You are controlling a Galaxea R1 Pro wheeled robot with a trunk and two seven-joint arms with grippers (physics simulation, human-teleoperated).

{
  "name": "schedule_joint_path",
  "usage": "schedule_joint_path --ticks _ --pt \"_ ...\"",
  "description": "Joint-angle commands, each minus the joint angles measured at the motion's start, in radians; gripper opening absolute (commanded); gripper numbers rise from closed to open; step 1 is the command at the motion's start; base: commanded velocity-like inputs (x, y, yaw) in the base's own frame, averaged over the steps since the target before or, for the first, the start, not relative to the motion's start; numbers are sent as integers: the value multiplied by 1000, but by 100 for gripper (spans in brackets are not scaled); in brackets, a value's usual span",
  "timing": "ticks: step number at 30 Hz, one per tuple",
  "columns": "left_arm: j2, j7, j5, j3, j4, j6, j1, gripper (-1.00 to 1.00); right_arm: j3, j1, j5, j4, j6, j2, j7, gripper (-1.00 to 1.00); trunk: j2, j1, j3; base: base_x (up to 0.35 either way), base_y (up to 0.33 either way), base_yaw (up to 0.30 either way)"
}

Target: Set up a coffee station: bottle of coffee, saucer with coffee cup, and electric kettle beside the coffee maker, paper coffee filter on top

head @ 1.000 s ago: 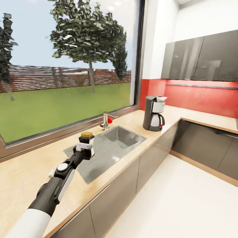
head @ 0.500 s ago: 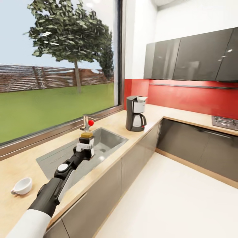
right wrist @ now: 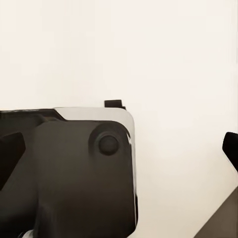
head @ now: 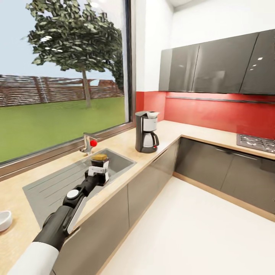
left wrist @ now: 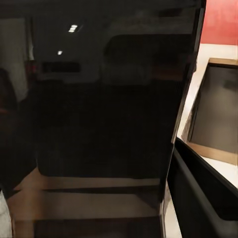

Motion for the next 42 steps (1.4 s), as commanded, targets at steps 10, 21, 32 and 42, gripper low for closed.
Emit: schedule_joint_path --ticks 10,21,32,42 --pt "3 -2 9 1 0 7 -1 -100 -8 -1 9 1 -2 8 -2 100 -2 1 -1 204 -216 0" --pt "2 -2 9 -1 9 7 -1 -100 -7 -1 9 1 -2 8 -2 100 -2 1 -1 328 -14 0" --pt "4 -2 10 2 20 -12 -1 -100 -7 -1 9 1 -2 8 -2 100 -2 1 -1 275 -139 0" --pt "4 -2 11 1 35 -27 0 -100 -7 -1 9 1 -2 8 -2 100 -2 1 -1 306 -109 0"
